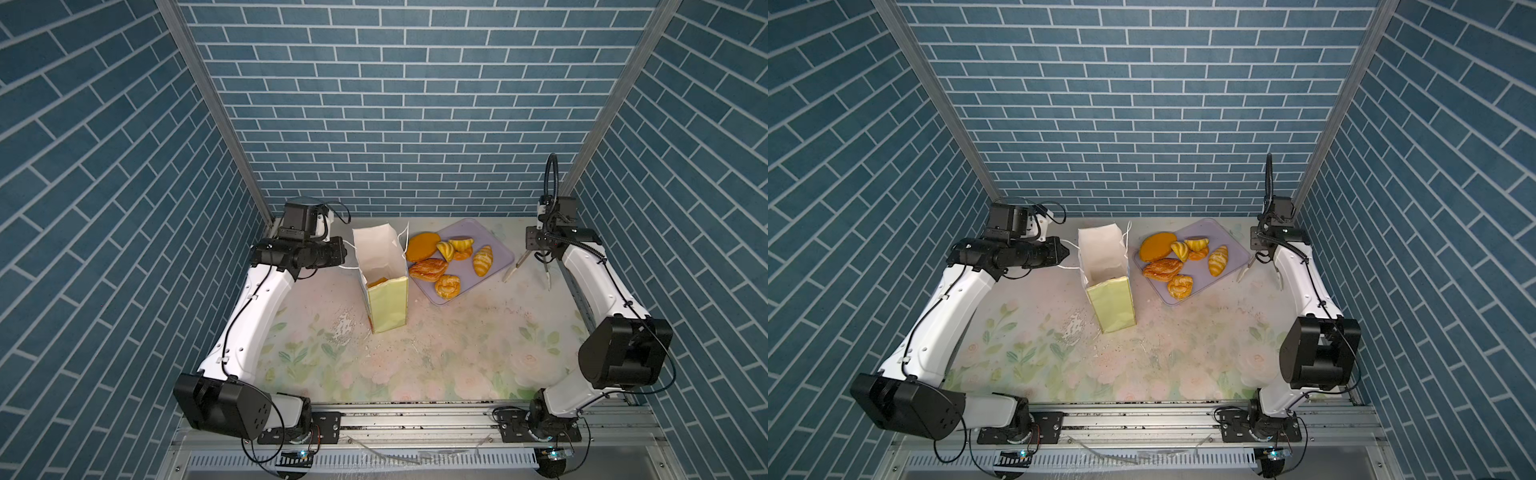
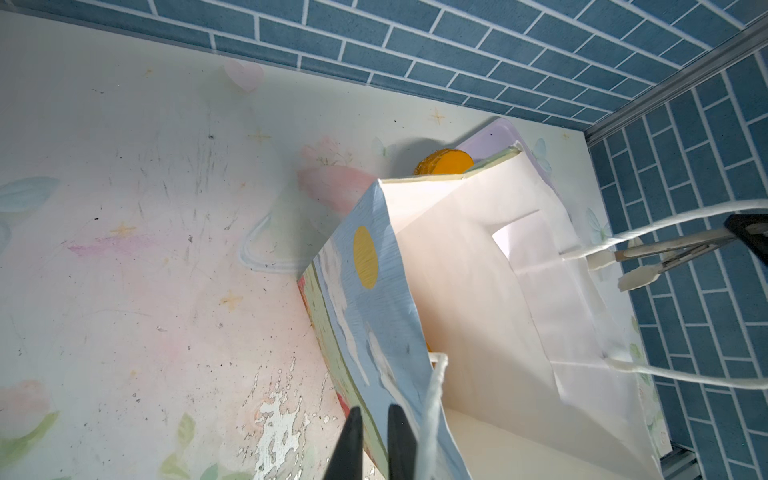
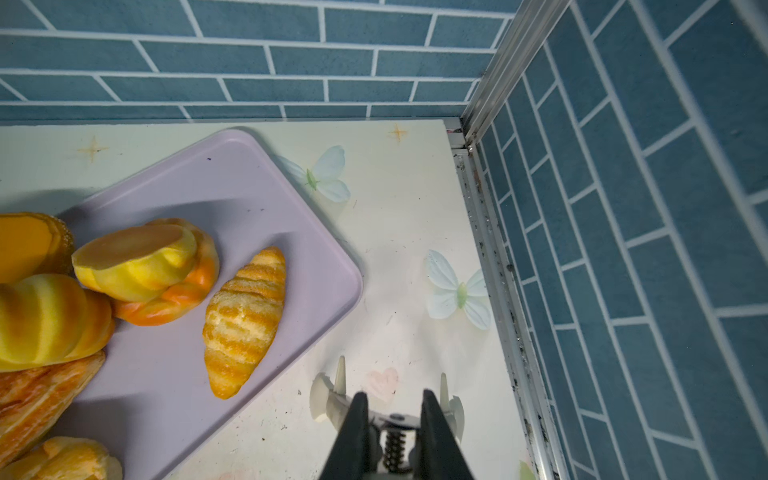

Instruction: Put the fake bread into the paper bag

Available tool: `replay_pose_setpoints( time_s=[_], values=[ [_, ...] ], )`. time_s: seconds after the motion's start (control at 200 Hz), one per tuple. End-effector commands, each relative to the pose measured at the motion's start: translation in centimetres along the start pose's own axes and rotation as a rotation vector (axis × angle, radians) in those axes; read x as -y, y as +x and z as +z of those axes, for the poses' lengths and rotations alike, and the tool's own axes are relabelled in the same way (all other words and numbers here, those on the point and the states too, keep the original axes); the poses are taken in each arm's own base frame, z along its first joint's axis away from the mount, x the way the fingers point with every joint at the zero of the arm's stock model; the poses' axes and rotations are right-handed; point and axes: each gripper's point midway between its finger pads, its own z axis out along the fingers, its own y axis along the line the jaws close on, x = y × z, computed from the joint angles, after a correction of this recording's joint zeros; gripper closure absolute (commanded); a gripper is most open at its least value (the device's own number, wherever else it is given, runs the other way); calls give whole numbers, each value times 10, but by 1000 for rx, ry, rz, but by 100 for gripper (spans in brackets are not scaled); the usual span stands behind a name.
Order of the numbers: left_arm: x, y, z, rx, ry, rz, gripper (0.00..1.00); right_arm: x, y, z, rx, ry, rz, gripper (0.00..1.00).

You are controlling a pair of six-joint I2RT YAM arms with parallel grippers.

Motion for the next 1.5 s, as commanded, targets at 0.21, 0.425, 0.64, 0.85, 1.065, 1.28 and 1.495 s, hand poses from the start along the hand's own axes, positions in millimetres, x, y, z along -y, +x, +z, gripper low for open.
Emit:
replay_pose_setpoints(
  time_s=[0.21,0.425,0.64,0.85,1.065,1.28,1.495],
  values=[
    [7,-5,-2,48,49,37,85,-18,52,-38,57,-106,96,77],
    [8,1,-6,63,64,49,85,-38,104,-62,-86,-188,146,65],
    [6,7,-10,71,79,43,85,-44,147,-66,-243,-169,191,58],
    [2,11,-12,81,78,26,85,-56,171,-67,-336,-190,300,56],
    [-3,15,-16,80,65,24,85,-74,196,-62,-425,-178,397,54],
    [-5,16,-14,73,62,20,85,-87,201,-58,-475,-189,404,47],
    [-8,16,-14,72,59,13,84,-91,205,-57,-528,-167,370,39]
  ],
)
